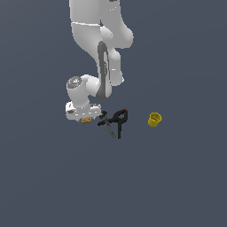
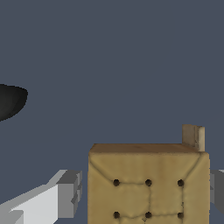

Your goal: Pick up a designated object from a clutter of objects.

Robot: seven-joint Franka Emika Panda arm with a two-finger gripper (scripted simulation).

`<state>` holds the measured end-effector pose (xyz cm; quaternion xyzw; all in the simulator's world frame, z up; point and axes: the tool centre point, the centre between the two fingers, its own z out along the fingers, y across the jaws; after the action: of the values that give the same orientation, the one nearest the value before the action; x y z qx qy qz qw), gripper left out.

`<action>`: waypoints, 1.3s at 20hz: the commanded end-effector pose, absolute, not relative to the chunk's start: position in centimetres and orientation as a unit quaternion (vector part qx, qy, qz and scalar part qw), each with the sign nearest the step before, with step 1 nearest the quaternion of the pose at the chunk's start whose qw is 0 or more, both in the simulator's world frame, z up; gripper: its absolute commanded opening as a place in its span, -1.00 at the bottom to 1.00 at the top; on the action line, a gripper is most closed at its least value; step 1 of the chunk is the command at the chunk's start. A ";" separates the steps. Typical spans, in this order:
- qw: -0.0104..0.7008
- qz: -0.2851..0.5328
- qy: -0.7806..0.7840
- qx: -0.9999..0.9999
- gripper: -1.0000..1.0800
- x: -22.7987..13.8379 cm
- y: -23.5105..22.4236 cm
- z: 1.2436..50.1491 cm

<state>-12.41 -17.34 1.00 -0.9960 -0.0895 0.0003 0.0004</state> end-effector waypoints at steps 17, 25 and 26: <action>0.000 0.000 -0.090 -0.996 -1.00 -12.2 -17.4 1.7; 0.000 0.000 -0.090 -0.996 -1.00 -11.4 -17.6 5.1; 0.000 0.000 -0.089 -0.996 -1.00 -11.2 -17.7 5.7</action>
<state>-11.47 -17.57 4.78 -0.9960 -0.0895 0.0008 0.0006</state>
